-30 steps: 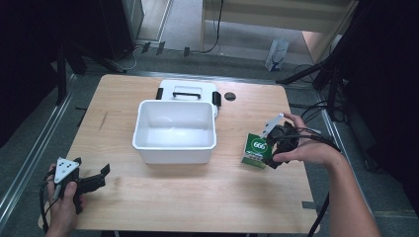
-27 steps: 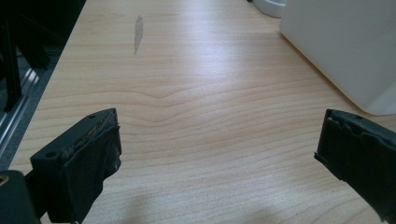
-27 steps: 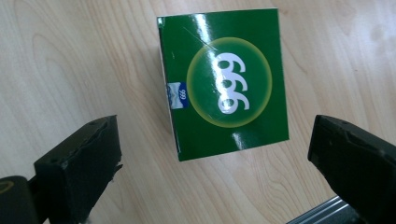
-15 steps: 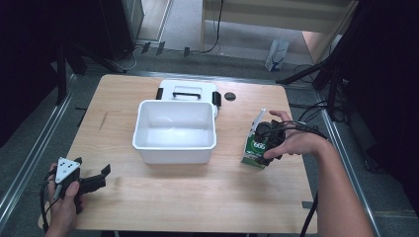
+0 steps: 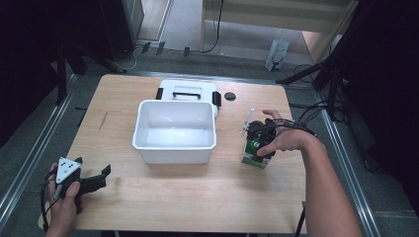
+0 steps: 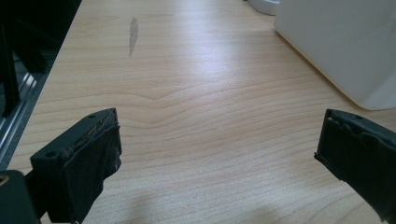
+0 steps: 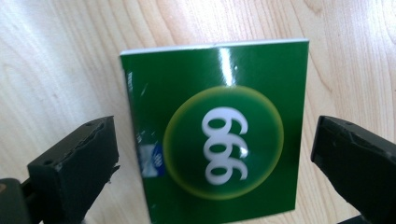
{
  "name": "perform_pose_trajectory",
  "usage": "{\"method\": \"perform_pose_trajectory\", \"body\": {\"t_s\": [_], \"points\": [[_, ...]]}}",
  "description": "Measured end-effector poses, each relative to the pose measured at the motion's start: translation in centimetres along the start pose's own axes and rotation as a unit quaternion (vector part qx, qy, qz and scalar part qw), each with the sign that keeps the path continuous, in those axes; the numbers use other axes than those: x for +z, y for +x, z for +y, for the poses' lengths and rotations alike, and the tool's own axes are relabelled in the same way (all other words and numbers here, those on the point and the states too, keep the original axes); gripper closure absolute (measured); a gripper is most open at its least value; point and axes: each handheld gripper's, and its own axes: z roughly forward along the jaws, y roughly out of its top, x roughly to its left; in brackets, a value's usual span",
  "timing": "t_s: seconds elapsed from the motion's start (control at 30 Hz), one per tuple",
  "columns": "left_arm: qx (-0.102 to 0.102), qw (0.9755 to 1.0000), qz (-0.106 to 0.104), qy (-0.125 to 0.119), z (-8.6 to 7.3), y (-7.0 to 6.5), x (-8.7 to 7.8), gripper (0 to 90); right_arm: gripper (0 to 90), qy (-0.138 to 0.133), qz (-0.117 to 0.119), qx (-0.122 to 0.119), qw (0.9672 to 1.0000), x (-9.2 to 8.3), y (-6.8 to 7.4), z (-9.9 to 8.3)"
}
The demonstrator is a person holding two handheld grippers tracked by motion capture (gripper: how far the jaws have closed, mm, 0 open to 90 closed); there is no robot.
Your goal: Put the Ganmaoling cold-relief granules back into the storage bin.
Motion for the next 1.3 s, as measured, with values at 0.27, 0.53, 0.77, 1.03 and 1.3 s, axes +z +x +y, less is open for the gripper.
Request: {"method": "perform_pose_trajectory", "body": {"t_s": [0.27,0.53,0.77,1.03,1.3], "points": [[0.0,1.0,-0.002,0.001,0.0,0.0,0.0,0.4,4.5,0.014,0.004,0.002,0.9999,1.3,-0.5,0.4],[0.001,1.0,-0.002,0.001,0.0,0.0,0.0,0.4,13.9,0.01,0.02,0.003,0.9997,2.1,-0.7,0.2],[0.001,1.0,-0.002,0.001,0.0,0.0,0.0,0.4,16.1,-0.002,0.013,-0.001,0.9999,1.5,-1.0,-0.1],[0.001,1.0,-0.001,0.001,0.0,0.0,0.0,0.4,16.2,-0.026,0.013,-0.003,0.9996,-0.8,-1.3,0.3],[0.003,1.0,-0.002,0.0,0.0,-0.1,0.0,0.4,16.2,-0.035,0.016,-0.021,0.999,-2.7,-1.4,1.5]]}}
